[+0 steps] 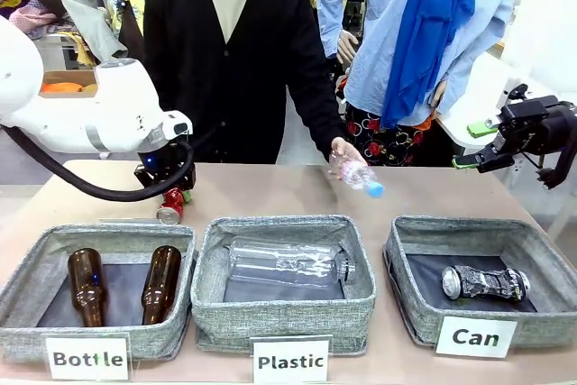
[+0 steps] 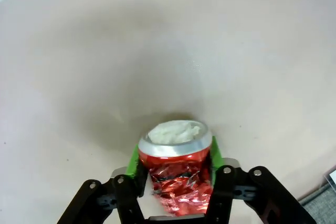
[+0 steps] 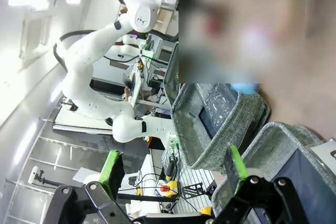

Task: Sort the can waste into the basket.
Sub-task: Pick up the can waste from the table and place it in the right Fabric basket.

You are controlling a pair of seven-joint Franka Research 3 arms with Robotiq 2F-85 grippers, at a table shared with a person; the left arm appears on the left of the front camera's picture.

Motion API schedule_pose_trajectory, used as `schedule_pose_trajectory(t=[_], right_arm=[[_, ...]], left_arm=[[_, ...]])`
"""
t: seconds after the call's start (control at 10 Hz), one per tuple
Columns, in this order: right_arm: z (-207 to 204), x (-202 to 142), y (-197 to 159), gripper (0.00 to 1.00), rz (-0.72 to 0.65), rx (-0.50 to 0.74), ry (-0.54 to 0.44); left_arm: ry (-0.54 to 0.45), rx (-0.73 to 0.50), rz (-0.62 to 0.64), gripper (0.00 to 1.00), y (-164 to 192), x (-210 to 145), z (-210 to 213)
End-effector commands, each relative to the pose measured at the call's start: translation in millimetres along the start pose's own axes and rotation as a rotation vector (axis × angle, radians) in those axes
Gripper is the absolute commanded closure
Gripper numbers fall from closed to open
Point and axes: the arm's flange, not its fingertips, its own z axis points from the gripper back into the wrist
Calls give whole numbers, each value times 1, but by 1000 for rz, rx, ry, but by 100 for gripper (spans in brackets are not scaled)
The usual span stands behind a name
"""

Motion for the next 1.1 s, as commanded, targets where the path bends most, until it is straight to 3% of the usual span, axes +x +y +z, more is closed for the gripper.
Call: schedule_pose_trajectory(t=[0.0, 0.2, 0.5, 1.0], right_arm=[[2, -2, 2, 0, 20, -5, 12], [2, -2, 2, 0, 20, -5, 12], [2, -2, 2, 0, 20, -5, 12], [2, -2, 2, 0, 20, -5, 12]], left_arm=[[26, 14, 12, 85, 1, 4, -2], [27, 0, 11, 100, 1, 3, 0], [-6, -17, 15, 100, 18, -3, 31], [-93, -161, -240, 100, 59, -102, 156]])
